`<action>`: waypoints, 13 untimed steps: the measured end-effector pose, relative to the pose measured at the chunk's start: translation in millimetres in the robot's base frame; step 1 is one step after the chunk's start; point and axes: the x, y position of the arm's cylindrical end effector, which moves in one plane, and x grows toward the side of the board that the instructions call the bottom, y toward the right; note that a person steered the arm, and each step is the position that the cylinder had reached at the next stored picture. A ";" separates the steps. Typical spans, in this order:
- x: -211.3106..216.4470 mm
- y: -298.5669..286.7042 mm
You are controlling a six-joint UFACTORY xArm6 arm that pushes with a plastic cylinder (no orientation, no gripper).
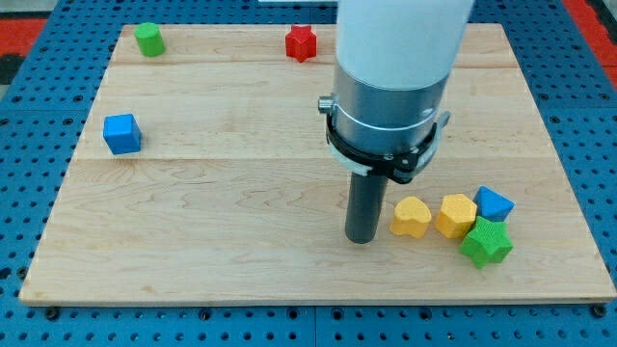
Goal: Move the red circle above the heart
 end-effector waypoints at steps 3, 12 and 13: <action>-32.7 -12.9; -285.1 -54.5; -288.7 -54.7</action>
